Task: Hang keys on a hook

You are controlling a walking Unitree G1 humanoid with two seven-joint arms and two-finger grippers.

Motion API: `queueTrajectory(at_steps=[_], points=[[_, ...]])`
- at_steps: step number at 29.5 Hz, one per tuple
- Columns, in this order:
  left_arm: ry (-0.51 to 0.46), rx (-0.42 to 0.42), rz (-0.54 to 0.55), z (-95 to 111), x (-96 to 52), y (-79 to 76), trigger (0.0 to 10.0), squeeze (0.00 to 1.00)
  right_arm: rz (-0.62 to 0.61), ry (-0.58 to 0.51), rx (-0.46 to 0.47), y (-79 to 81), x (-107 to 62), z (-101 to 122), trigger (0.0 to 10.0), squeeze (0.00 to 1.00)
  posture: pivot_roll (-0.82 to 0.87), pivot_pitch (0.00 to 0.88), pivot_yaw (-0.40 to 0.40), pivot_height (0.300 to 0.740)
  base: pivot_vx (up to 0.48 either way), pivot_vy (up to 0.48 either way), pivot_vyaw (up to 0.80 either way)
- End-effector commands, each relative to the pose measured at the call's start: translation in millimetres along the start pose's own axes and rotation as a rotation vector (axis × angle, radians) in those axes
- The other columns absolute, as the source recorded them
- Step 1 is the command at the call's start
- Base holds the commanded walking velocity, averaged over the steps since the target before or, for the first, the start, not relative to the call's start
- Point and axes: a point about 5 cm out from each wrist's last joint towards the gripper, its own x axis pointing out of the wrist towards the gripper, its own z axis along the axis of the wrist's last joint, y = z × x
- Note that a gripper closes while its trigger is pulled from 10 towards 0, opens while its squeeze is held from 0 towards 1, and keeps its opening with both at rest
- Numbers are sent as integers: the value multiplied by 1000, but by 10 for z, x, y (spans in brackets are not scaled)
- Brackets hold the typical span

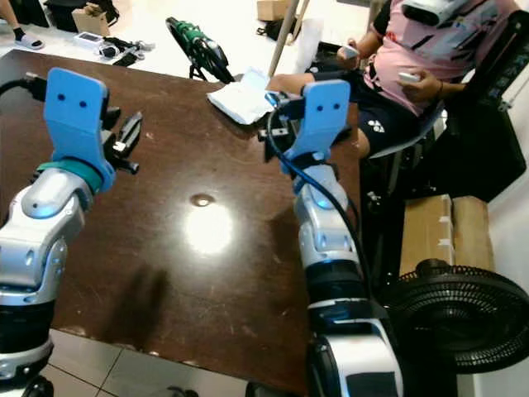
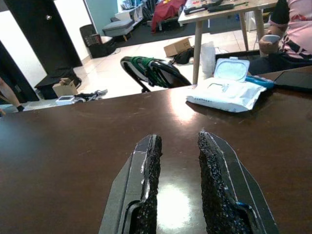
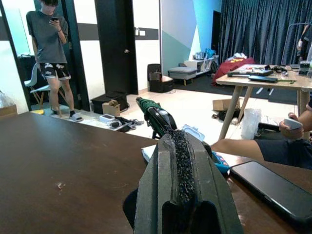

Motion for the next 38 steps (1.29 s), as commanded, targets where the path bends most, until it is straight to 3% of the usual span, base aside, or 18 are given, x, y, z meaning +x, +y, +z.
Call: queueTrajectory(at_steps=[1, 14, 38], points=[[-11, 3, 17, 21, 13, 24, 10000, 0, -16, 13, 11, -18, -38, -34, 10000, 0, 87, 0, 53, 740, -386, 0, 0], [-23, 4, 12, 23, 26, -3, 10000, 0, -56, 38, 55, -7, -25, -60, 10000, 0, 85, 0, 55, 740, -459, 0, 0], [-27, 8, 9, 17, 41, -11, 10000, 0, -5, 34, 15, 55, -30, -47, 10000, 0, 91, 0, 53, 740, -457, 0, 0]])
